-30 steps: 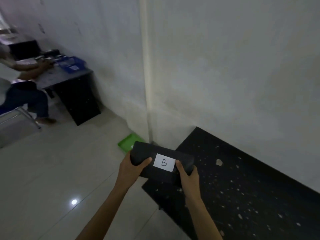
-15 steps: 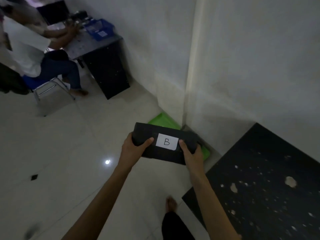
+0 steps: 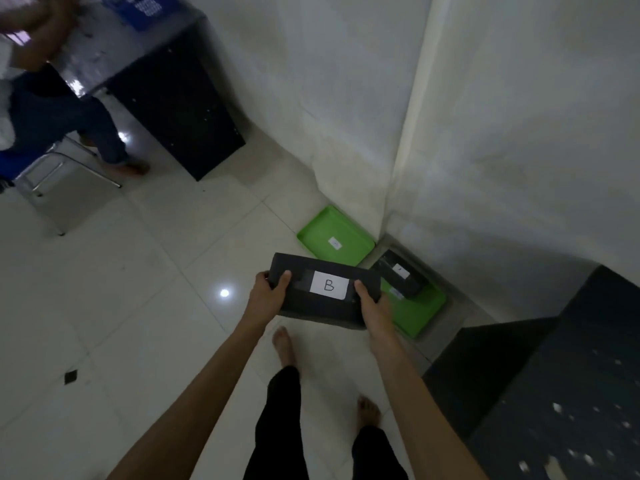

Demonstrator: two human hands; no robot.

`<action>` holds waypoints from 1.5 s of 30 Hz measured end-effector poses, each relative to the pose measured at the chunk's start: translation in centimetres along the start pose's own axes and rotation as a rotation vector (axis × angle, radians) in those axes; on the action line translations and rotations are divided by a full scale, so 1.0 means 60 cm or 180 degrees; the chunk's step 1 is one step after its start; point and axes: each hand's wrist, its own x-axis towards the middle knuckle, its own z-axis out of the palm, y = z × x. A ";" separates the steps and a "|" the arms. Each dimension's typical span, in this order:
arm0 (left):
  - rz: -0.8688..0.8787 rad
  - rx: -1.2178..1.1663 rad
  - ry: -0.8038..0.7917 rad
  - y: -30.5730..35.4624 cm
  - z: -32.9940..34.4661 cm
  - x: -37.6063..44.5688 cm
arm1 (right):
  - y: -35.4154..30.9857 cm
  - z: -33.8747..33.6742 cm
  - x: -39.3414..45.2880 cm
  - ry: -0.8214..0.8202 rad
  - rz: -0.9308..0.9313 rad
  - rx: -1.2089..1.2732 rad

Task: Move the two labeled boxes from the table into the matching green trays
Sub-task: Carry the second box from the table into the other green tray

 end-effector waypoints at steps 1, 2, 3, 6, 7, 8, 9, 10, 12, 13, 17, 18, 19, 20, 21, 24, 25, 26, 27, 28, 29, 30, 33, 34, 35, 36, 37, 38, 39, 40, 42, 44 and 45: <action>-0.0077 0.0054 -0.0063 0.006 0.001 0.038 | -0.004 0.019 0.025 0.0065 0.0048 0.0022; -0.0119 0.0119 -0.0130 0.011 0.002 0.078 | -0.006 0.039 0.049 0.0129 0.0087 0.0053; -0.0142 0.0181 -0.0202 0.015 0.003 0.122 | -0.009 0.062 0.076 0.0193 0.0138 0.0082; -0.0223 0.0407 -0.0429 0.024 0.015 0.264 | -0.012 0.134 0.166 0.0425 0.0342 0.0185; -0.0246 0.0476 -0.0500 0.023 0.024 0.315 | -0.011 0.158 0.200 0.0504 0.0433 0.0247; -0.0246 0.0584 -0.0578 0.018 0.037 0.379 | -0.008 0.188 0.247 0.0601 0.0530 0.0330; -0.0232 0.0705 -0.0619 0.015 0.046 0.424 | -0.008 0.207 0.282 0.0662 0.0612 0.0386; -0.0216 0.0789 -0.0654 0.013 0.056 0.462 | -0.007 0.222 0.312 0.0714 0.0667 0.0409; -0.0199 0.0785 -0.0814 -0.005 0.091 0.579 | 0.008 0.267 0.413 0.0890 0.0703 0.0479; -0.0205 0.0739 -0.0880 -0.017 0.113 0.641 | 0.015 0.285 0.468 0.0980 0.0665 0.0499; -0.0002 0.0804 -0.1041 -0.077 0.210 0.863 | 0.061 0.335 0.690 0.1243 0.0395 0.0453; 0.0076 0.0861 -0.1103 -0.093 0.235 0.909 | 0.072 0.344 0.737 0.1278 0.0337 0.0435; 0.0158 0.0918 -0.1152 -0.113 0.258 0.955 | 0.084 0.350 0.786 0.1309 0.0262 0.0438; 0.0242 0.0971 -0.1172 -0.132 0.282 1.001 | 0.096 0.356 0.838 0.1317 0.0170 0.0450; 0.0305 0.1022 -0.1172 -0.149 0.307 1.046 | 0.107 0.359 0.891 0.1319 0.0105 0.0444; 0.0506 0.1170 -0.1151 -0.186 0.372 1.159 | 0.137 0.367 1.022 0.1229 0.0112 0.0344; 0.0605 0.1247 -0.1144 -0.195 0.393 1.190 | 0.146 0.366 1.061 0.1231 0.0090 0.0310; 0.0689 0.1315 -0.1144 -0.202 0.414 1.218 | 0.152 0.362 1.097 0.1270 0.0068 0.0273; 0.0736 0.1366 -0.1146 -0.208 0.433 1.241 | 0.159 0.358 1.127 0.1313 0.0052 0.0215; 0.0761 0.1385 -0.1161 -0.215 0.450 1.261 | 0.166 0.355 1.150 0.1333 0.0025 0.0170; 0.0764 0.1407 -0.1187 -0.220 0.467 1.277 | 0.174 0.350 1.170 0.1347 0.0000 0.0148; 0.0759 0.1396 -0.1209 -0.225 0.484 1.292 | 0.182 0.345 1.186 0.1356 -0.0018 0.0148; 0.0585 0.1292 -0.1274 -0.239 0.517 1.316 | 0.206 0.335 1.212 0.1387 0.0071 0.0195; 0.0529 0.1242 -0.1285 -0.247 0.524 1.320 | 0.213 0.335 1.218 0.1387 0.0120 0.0219; 0.0481 0.1218 -0.1291 -0.255 0.529 1.322 | 0.219 0.336 1.222 0.1403 0.0168 0.0231; 0.0461 0.1196 -0.1285 -0.264 0.533 1.326 | 0.223 0.338 1.226 0.1423 0.0210 0.0217; 0.0431 0.1184 -0.1290 -0.270 0.537 1.326 | 0.227 0.338 1.231 0.1415 0.0249 0.0201; 0.0401 0.1142 -0.1271 -0.275 0.540 1.329 | 0.231 0.339 1.235 0.1411 0.0275 0.0175; 0.0333 0.1066 -0.1254 -0.279 0.541 1.330 | 0.233 0.340 1.237 0.1388 0.0301 0.0159; 0.0275 0.0931 -0.1232 -0.283 0.543 1.335 | 0.233 0.341 1.241 0.1349 0.0313 0.0145; 0.0211 0.0674 -0.1266 -0.285 0.540 1.338 | 0.236 0.340 1.246 0.1285 0.0326 0.0150; 0.0224 0.0560 -0.1273 -0.283 0.539 1.335 | 0.238 0.336 1.244 0.1220 0.0284 0.0093; 0.0208 0.0571 -0.1272 -0.277 0.536 1.331 | 0.240 0.334 1.241 0.1187 0.0270 0.0019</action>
